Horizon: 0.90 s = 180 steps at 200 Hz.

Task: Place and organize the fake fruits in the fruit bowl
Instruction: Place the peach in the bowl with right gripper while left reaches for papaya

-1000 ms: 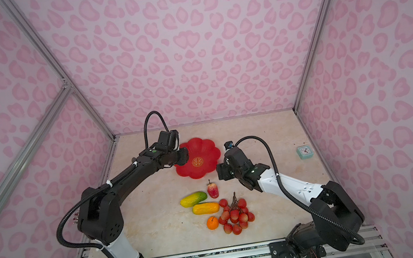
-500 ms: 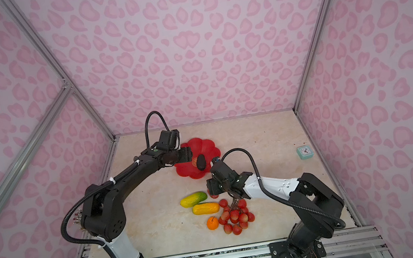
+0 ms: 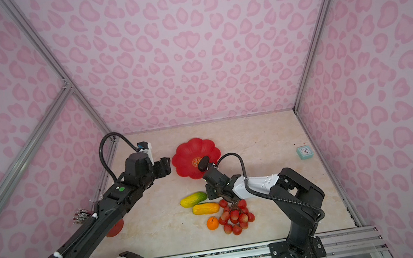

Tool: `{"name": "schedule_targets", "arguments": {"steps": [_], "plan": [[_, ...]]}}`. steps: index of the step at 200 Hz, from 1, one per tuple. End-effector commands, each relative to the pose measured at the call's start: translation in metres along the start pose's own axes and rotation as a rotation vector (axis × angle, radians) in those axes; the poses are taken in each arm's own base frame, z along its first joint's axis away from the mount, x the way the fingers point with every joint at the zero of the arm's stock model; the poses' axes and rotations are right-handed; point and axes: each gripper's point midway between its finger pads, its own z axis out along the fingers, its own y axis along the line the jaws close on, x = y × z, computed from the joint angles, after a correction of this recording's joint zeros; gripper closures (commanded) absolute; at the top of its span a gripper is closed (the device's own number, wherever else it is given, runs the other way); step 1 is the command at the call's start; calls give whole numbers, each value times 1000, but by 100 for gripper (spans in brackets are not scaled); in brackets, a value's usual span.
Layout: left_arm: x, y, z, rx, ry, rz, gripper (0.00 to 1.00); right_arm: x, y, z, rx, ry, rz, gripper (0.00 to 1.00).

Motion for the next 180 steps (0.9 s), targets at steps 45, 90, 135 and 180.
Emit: {"name": "schedule_targets", "arguments": {"steps": [45,90,135,180], "plan": [[70,20,-7,44,56,-103,19,-48,16,-52,-24,-135,-50,68],[90,13,-10,124,89,-71,19,-108,35,-42,-32,-215,-94,66],[110,-3,-11,185,143,-12,20,-146,65,14,-66,-143,-146,67],[129,-14,-10,207,183,38,20,-143,68,67,-42,-73,-133,64]]}}
